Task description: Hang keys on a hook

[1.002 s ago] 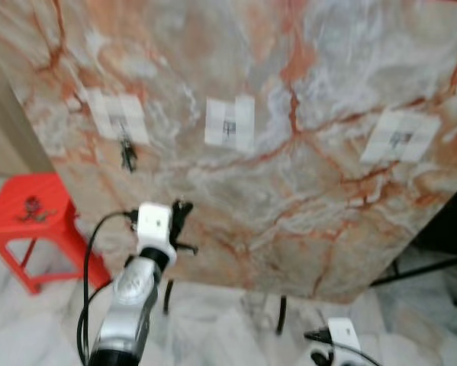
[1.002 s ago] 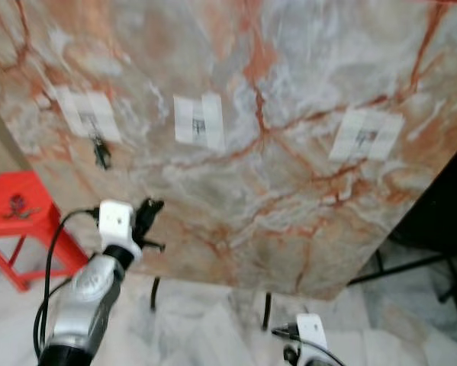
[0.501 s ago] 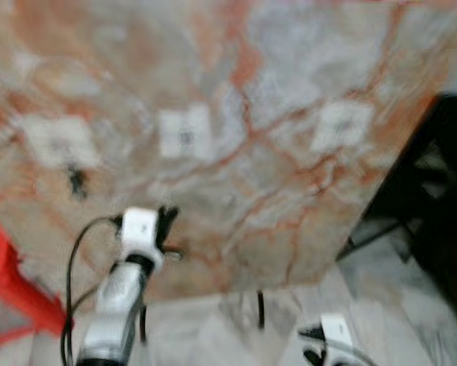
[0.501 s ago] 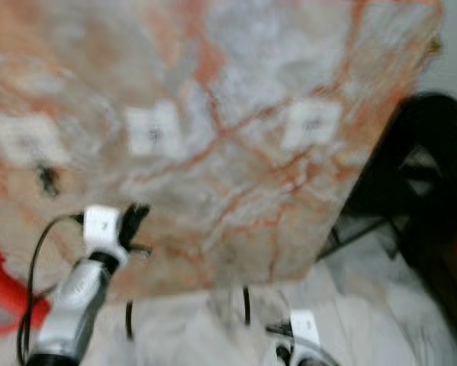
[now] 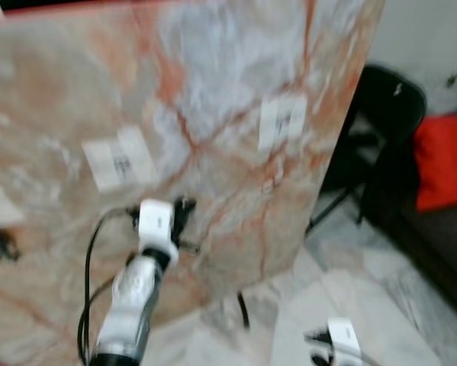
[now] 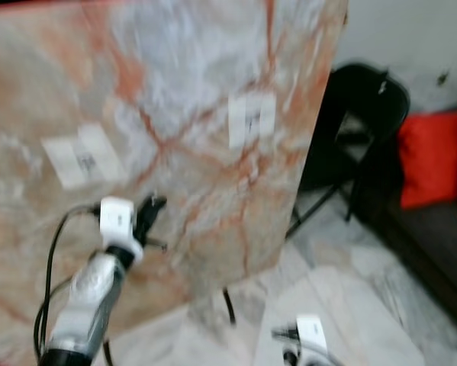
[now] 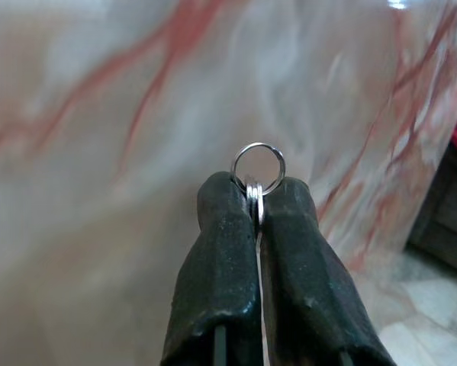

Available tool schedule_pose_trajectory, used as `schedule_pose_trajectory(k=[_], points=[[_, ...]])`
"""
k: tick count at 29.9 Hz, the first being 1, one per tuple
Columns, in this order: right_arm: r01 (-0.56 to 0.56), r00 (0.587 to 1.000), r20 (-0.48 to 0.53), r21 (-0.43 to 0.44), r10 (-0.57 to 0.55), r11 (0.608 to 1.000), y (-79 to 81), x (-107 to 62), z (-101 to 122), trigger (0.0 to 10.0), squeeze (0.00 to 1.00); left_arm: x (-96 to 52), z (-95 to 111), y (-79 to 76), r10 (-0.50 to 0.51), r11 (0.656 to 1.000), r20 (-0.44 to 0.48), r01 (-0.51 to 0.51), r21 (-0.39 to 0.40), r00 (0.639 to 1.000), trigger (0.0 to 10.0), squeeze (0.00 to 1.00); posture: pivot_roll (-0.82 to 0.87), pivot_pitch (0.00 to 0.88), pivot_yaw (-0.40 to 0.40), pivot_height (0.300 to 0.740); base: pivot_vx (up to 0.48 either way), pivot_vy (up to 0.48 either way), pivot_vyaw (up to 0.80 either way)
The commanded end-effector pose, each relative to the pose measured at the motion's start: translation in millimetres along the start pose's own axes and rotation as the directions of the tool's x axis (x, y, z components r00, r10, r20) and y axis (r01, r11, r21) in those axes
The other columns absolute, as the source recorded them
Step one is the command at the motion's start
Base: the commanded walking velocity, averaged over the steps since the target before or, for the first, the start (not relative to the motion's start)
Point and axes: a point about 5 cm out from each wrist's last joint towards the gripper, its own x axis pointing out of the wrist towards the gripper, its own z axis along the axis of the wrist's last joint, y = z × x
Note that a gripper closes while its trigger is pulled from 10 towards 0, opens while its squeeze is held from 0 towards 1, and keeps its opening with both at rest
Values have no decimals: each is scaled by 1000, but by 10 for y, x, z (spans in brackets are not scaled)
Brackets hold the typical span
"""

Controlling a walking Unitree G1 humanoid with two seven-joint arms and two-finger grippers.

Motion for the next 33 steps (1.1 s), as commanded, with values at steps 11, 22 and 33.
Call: schedule_pose_trajectory(k=[11, 22, 33], points=[[7, 1000, -2, 11, -7, 1000, -18, -6, -23, 10000, 0, -15, 34, -49, -43, 999, 25, 43, -2, 999, 10000, 0, 22, 17, -12, 740, 0, 29, 0], [15, 1000, -2, 25, -15, 1000, -22, -7, -35, 10000, 0, -19, 35, -53, -49, 999, 29, 49, 0, 998, 10000, 0, 22, 12, -11, 740, 0, 0, 0], [20, 1000, 2, 34, -20, 999, -24, -7, -31, 10000, 0, -27, 38, -30, -39, 999, 30, 39, 2, 999, 10000, 0, 20, 26, -12, 740, -25, 0, 0]])
